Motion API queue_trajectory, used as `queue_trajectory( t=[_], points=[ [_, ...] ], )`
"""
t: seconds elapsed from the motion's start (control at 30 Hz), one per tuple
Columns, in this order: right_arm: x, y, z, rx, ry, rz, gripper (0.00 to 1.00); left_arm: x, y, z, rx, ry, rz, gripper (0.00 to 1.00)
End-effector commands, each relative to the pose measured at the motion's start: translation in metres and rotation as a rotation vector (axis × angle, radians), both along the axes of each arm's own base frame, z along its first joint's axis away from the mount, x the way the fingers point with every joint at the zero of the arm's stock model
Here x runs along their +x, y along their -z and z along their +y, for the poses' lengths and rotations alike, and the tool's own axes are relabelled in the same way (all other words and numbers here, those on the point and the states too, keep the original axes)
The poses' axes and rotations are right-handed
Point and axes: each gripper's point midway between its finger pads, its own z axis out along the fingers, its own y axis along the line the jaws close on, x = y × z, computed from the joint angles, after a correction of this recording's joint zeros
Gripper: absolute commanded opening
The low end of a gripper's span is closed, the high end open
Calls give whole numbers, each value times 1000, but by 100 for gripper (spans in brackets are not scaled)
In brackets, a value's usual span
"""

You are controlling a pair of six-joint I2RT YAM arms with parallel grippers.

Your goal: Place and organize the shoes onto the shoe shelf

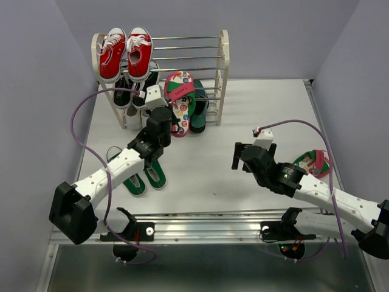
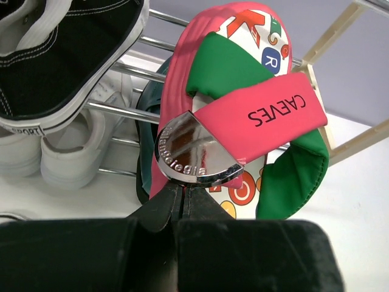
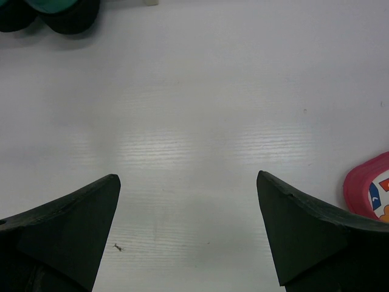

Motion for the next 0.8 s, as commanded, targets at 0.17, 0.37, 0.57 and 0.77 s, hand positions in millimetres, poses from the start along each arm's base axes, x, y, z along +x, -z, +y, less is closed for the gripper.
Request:
queue_trajectory(
  t=[0.17, 0.37, 0.57, 0.77],
  points=[
    [10, -31, 2, 55, 25, -83, 100, 28, -86, 5, -128, -26, -207, 0],
    [11, -32, 2, 51, 30, -85, 100, 46, -89, 4, -111, -24, -212, 0],
    [11, -31, 2, 46, 32, -84, 100, 61, -86, 6, -104, -36, -207, 0],
    [12, -27, 4, 21, 21, -73, 100, 69, -94, 2, -99, -22, -231, 0]
  ],
)
